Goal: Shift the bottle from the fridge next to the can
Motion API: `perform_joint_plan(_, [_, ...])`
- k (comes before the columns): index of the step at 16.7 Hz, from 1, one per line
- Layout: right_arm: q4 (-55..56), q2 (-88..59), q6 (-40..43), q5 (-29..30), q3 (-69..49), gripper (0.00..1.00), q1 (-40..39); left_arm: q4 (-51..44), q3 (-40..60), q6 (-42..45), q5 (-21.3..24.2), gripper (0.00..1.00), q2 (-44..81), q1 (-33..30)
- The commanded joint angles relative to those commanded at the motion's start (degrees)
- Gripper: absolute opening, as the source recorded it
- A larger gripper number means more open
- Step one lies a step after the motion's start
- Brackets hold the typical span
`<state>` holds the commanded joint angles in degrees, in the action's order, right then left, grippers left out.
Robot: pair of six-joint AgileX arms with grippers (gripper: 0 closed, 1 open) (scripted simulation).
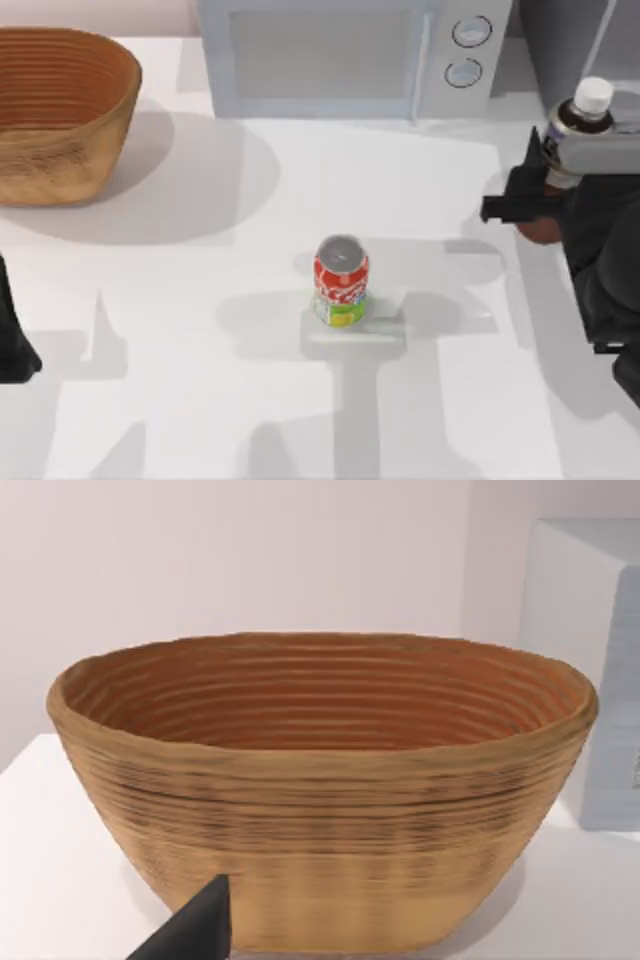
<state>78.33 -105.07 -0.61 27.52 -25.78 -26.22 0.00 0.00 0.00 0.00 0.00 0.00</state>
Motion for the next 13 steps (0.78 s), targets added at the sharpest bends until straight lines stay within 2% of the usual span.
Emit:
perform_joint_plan(2, [3.0, -0.6, 0.1, 7.5, 2.2, 0.0, -7.4, 0.0, 0.0, 0.0, 0.0, 1.0, 0.0, 0.0])
perform_joint_plan(5, [5.6, -0.4, 0.3, 14.3, 4.8, 0.0, -14.3, 0.0, 0.0, 0.0, 0.0, 1.0, 0.0, 0.0])
perform_joint_plan(7, [6.1, -0.2, 0.4, 15.9, 5.5, 0.0, -15.9, 0.0, 0.0, 0.0, 0.0, 1.0, 0.0, 0.0])
perform_joint_plan(13, [6.1, -0.2, 0.3, 15.9, 5.5, 0.0, -15.9, 0.0, 0.0, 0.0, 0.0, 1.0, 0.0, 0.0])
